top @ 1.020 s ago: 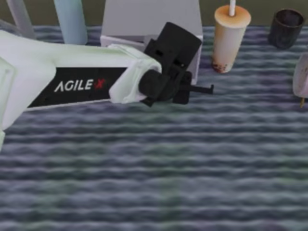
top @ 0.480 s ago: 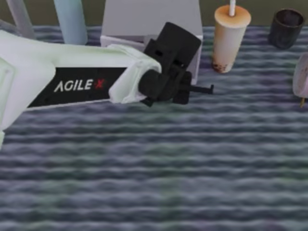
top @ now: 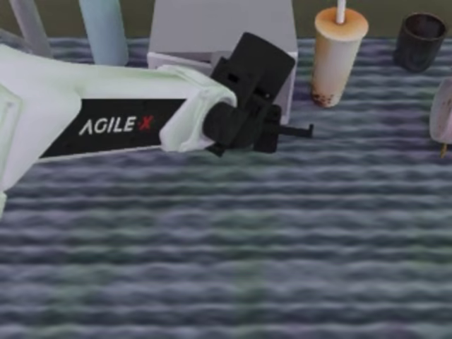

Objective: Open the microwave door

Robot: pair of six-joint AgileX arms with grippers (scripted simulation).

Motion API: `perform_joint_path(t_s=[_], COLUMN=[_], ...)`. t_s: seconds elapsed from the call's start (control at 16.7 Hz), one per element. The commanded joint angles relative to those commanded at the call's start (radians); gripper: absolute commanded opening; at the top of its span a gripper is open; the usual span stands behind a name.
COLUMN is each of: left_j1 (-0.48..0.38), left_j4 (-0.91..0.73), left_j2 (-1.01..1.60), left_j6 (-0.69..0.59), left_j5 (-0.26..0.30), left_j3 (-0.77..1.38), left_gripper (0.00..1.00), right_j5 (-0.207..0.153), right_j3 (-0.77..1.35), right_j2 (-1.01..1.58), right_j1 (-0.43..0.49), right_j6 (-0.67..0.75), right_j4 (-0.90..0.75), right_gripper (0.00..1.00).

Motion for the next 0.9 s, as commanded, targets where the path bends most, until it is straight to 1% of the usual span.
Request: perform_joint_path(t_s=[0.3, 0.66, 0.9], left_j1=[-0.008, 0.006, 0.006], left_j4=[0.001, 0.023, 0.023], left_j2=[0.002, -0.024, -0.025], left_j6=[-0.005, 0.033, 0.034], left_j5=[0.007, 0.025, 0.026], left_j3=[0.006, -0.038, -0.039], left_gripper=[0.0, 0.0, 0.0], right_j5=[0.0, 0.0, 0.0], right_j3=[0.0, 0.0, 0.0], right_j2=[0.0, 0.0, 0.0], right_j1=[0.0, 0.0, 0.0], right_j6=[0.0, 0.0, 0.0], right_j4=[0.0, 0.0, 0.0], right_gripper=[1.0, 1.0, 1.0])
